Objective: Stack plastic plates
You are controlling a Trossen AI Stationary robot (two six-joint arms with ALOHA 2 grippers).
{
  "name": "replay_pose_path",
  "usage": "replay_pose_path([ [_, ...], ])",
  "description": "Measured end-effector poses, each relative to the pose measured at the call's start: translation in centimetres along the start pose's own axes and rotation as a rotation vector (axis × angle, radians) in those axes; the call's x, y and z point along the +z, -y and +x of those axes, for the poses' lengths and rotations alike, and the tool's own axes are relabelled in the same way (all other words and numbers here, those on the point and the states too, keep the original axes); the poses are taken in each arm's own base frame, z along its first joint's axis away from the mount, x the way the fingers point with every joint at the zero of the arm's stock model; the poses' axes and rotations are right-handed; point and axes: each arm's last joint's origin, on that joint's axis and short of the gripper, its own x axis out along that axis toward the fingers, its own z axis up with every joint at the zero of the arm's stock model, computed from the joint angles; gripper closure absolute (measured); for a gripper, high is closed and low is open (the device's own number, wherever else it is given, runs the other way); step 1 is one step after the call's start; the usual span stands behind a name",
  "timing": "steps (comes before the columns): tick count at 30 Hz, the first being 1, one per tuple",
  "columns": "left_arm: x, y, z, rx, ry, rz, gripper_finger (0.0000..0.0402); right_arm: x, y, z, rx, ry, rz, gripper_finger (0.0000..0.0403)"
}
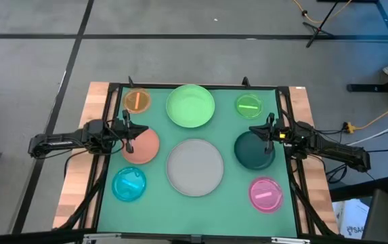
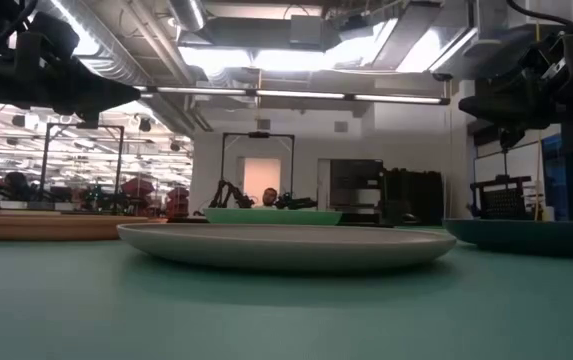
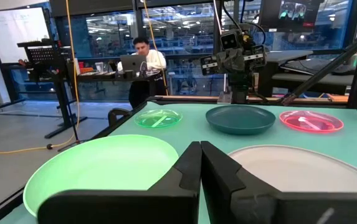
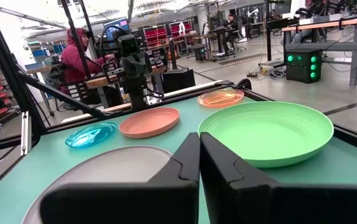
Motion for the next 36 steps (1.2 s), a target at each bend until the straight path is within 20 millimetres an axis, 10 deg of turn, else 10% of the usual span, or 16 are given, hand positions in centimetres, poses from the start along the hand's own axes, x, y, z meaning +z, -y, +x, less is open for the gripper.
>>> replay_pose_path([
  [36, 1.7, -0.1, 1.6, 0.077, 0.127, 0.011, 0.0399, 1.1, 0.1, 0.6, -0.087, 0.107, -0.048, 0.0398],
])
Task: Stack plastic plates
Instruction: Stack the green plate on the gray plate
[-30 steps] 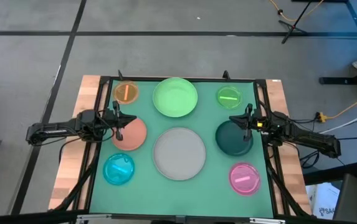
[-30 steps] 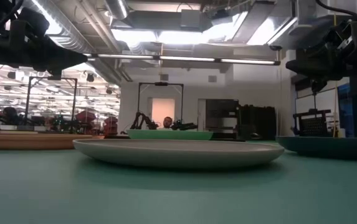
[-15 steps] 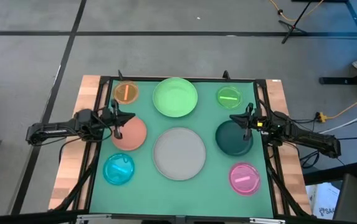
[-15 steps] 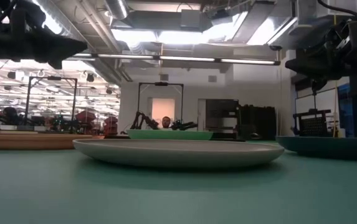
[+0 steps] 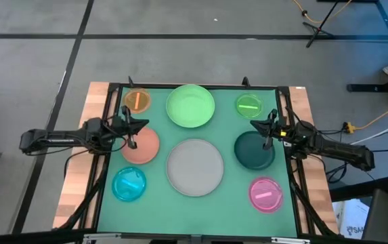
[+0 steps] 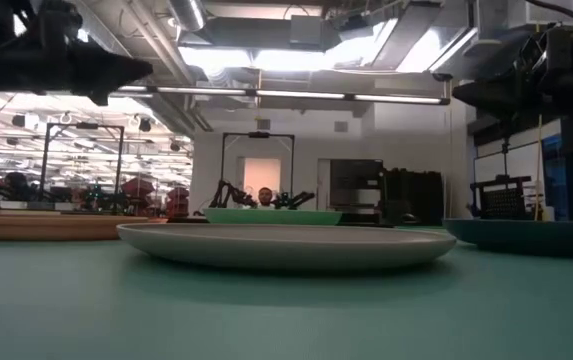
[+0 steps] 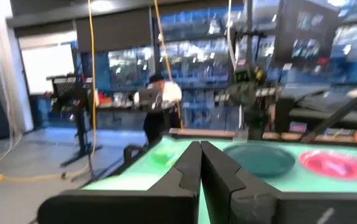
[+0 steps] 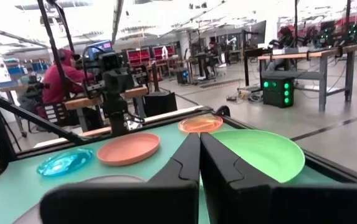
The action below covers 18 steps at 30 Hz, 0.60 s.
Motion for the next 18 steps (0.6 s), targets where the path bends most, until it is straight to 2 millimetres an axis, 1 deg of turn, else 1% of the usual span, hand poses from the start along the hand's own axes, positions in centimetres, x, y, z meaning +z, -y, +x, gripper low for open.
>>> replay_pose_path([
  [2, -0.2, 0.1, 0.4, 0.006, -0.03, 0.005, 0.0399, 0.0, 0.0, 0.2, 0.0, -0.003, 0.0, 0.0398],
  [5, -0.3, 0.2, 0.9, 0.001, -0.025, -0.002, 0.0399, 0.0, 0.0, 0.5, 0.0, 0.0, 0.001, 0.0398],
  [8, -0.7, 0.3, 1.3, 0.002, -0.057, 0.025, 0.0399, 0.3, -0.1, 0.8, 0.005, 0.035, 0.002, 0.0398],
  [10, -0.8, 0.3, 1.5, 0.001, -0.058, -0.002, 0.0399, 0.6, -0.2, 1.1, 0.012, 0.066, 0.004, 0.0398],
  [13, -1.0, 0.5, 1.8, -0.044, -0.065, -0.021, 0.0399, 0.7, -0.3, 1.5, 0.046, 0.078, 0.005, 0.0398],
  [18, -1.4, 0.6, 2.2, -0.027, -0.083, -0.037, 0.0399, 0.4, -0.2, 2.6, 0.004, -0.001, -0.043, 0.0398],
])
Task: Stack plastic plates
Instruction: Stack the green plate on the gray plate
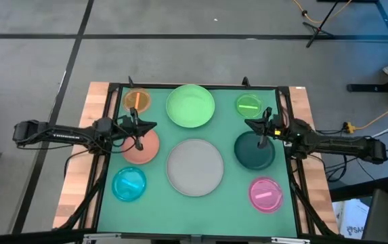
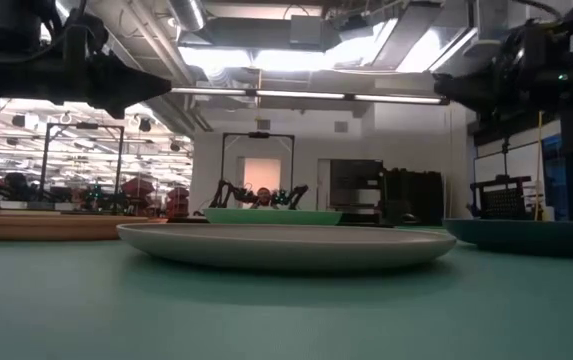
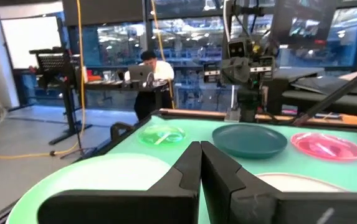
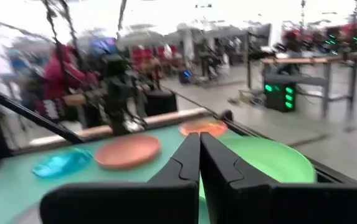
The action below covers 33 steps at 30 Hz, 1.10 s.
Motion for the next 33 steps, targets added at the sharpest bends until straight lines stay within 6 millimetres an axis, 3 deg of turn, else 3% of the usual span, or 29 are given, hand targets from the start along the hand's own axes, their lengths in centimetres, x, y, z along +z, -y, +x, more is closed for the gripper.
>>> replay_pose_path([
  [6, -0.2, 0.1, 0.5, 0.006, 0.01, 0.042, 0.0399, -0.7, -0.1, 1.4, 0.012, -0.092, -0.004, 0.0398],
  [9, -0.2, 0.3, 0.8, -0.069, 0.028, 0.087, 0.0399, -0.6, -0.1, 2.1, 0.022, -0.098, -0.008, 0.0398],
  [17, -0.7, 0.6, 1.9, -0.075, -0.02, 0.045, 0.0399, -2.0, -0.1, 3.0, 0.039, -0.187, -0.004, 0.0398],
  [23, -0.4, 1.0, 4.7, -0.077, -0.101, 0.046, 0.0399, -1.7, -0.1, 3.1, 0.044, -0.153, 0.001, 0.0398],
  [33, -1.9, 1.9, 10.0, -0.056, -0.335, 0.073, 0.0399, -2.0, -0.2, 3.0, 0.068, -0.181, 0.032, 0.0398],
])
